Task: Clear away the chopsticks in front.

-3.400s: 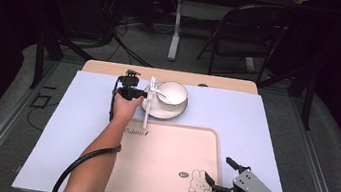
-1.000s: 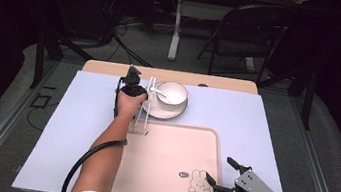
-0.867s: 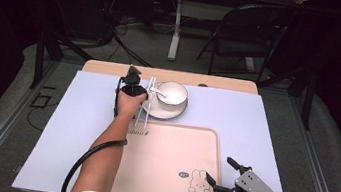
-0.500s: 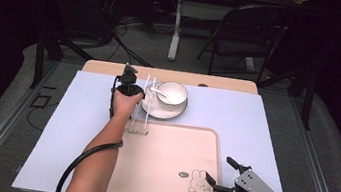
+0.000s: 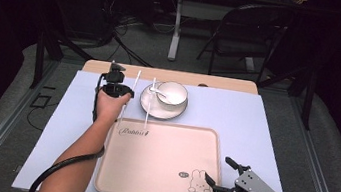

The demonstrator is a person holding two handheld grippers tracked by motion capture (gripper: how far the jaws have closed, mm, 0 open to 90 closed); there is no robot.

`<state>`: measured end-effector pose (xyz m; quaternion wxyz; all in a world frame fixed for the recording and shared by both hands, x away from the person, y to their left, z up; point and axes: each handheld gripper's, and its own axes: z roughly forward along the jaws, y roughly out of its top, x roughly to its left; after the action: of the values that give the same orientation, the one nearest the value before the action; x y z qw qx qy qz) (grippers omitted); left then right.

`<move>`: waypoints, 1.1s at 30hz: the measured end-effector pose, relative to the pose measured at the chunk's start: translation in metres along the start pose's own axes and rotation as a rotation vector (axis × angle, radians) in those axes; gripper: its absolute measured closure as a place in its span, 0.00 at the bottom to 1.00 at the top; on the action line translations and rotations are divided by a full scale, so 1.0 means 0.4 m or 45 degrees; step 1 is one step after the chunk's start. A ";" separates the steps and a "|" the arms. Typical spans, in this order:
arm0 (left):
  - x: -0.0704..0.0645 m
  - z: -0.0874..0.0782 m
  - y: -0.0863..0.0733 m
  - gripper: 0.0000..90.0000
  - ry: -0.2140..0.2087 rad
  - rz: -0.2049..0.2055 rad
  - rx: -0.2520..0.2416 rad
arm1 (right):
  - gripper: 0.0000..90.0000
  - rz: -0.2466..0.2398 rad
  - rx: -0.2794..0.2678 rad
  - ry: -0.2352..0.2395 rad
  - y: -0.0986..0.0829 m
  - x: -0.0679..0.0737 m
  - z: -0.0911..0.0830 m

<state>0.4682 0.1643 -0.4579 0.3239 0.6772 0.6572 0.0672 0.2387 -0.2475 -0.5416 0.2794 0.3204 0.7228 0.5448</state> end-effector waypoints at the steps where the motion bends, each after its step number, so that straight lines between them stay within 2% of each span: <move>1: 0.002 -0.007 -0.007 0.94 -0.005 -0.002 -0.003 | 0.16 0.005 0.001 -0.002 0.000 0.000 0.000; 4: 0.005 -0.030 -0.036 0.94 -0.013 0.004 -0.004 | 0.16 -0.003 -0.001 0.000 0.001 0.000 0.000; 8: 0.002 -0.053 -0.078 0.94 0.012 0.071 -0.007 | 0.16 -0.006 0.003 0.002 0.001 0.003 0.002; 11: 0.004 -0.071 -0.117 0.94 -0.016 0.090 -0.012 | 0.16 -0.003 0.005 -0.004 0.000 0.002 0.001; 14: 0.008 -0.086 -0.165 0.94 -0.054 0.081 -0.037 | 0.16 0.002 0.005 -0.011 0.000 0.001 0.000; 19: 0.019 -0.088 -0.224 0.94 -0.087 0.036 -0.031 | 0.16 0.006 0.013 -0.018 -0.002 -0.001 0.003; 23: 0.025 -0.079 -0.270 0.94 -0.051 0.036 0.009 | 0.16 0.007 0.011 -0.022 -0.002 -0.001 0.002; 27: 0.031 -0.077 -0.305 0.94 -0.046 0.024 0.011 | 0.16 0.008 0.015 -0.024 -0.002 -0.003 0.003; 33: 0.032 -0.068 -0.357 0.94 0.011 0.020 0.008 | 0.16 0.006 0.014 -0.022 -0.002 -0.002 0.002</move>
<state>0.3350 0.1754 -0.5164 0.3185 0.6833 0.6533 0.0705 0.2397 -0.2475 -0.5426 0.2827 0.3284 0.7224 0.5388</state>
